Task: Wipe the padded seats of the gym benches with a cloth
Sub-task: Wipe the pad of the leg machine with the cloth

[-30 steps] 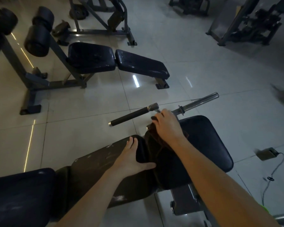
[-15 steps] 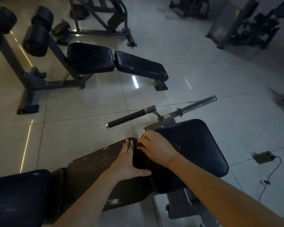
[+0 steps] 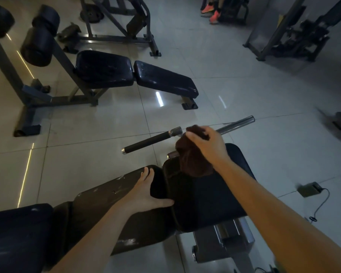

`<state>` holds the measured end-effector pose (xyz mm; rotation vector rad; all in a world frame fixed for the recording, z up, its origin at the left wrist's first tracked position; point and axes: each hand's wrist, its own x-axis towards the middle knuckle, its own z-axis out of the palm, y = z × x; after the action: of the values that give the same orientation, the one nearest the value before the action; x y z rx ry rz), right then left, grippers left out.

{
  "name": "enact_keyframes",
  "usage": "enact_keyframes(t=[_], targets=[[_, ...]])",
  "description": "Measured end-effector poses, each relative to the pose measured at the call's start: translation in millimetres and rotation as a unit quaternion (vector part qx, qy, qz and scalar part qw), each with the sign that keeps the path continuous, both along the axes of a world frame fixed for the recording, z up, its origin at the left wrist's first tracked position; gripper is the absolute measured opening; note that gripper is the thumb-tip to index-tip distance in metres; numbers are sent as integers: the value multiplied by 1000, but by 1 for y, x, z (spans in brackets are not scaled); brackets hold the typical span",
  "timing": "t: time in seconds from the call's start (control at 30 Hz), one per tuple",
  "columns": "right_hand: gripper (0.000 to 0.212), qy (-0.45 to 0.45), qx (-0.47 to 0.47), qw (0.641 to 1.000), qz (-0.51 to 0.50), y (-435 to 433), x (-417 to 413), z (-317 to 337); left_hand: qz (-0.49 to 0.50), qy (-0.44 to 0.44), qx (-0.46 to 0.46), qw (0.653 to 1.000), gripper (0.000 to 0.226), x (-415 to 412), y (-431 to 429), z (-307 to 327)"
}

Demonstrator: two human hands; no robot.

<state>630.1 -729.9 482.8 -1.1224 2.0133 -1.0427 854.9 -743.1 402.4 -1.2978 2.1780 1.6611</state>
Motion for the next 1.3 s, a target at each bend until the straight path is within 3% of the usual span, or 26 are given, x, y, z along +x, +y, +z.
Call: enact_keyframes(t=[0.1,0.17,0.27,0.33,0.43,0.5,0.57,0.63,0.7,0.8,0.93,1.03,1.17,1.23,1.3], targets=[[27,-159,-57,984,-64,24,-25,13,8,-3,5,1000,125,0,1,2],[23,-168,-36,985,-22,45,-43,17,7,-7,9,1000,124,0,2,3],[28,53,84,989,106,74,-60,24,6,-13,13,1000,127,-1,2,5],[35,212,153,951,163,83,-58,22,6,-18,14,1000,130,-2,2,5],[49,437,151,864,198,83,-46,14,2,-25,18,1000,131,-2,1,4],[56,472,139,841,225,82,-39,9,-3,-27,20,999,131,-2,0,3],[68,451,135,835,283,85,-32,-3,-6,-26,20,999,133,-1,-1,2],[76,489,139,791,339,92,-26,-24,-6,-24,25,999,137,-1,-1,0],[65,535,103,764,344,94,-27,-41,-6,-25,28,999,140,-1,0,0],[36,549,12,774,315,83,-35,-49,-2,-26,27,999,134,-2,-1,2],[37,547,-39,781,299,64,-47,-49,6,-61,-54,997,122,-13,5,6],[28,554,-6,818,158,48,-69,-42,-11,-38,-114,993,113,-33,19,9],[23,484,38,873,-53,35,-77,-39,-47,-55,-150,986,104,-45,24,9],[23,469,51,877,-97,31,-58,-42,-46,-62,-145,986,105,-45,24,7],[23,466,53,880,-74,29,-29,-45,-53,-68,-150,985,106,-46,23,7]])
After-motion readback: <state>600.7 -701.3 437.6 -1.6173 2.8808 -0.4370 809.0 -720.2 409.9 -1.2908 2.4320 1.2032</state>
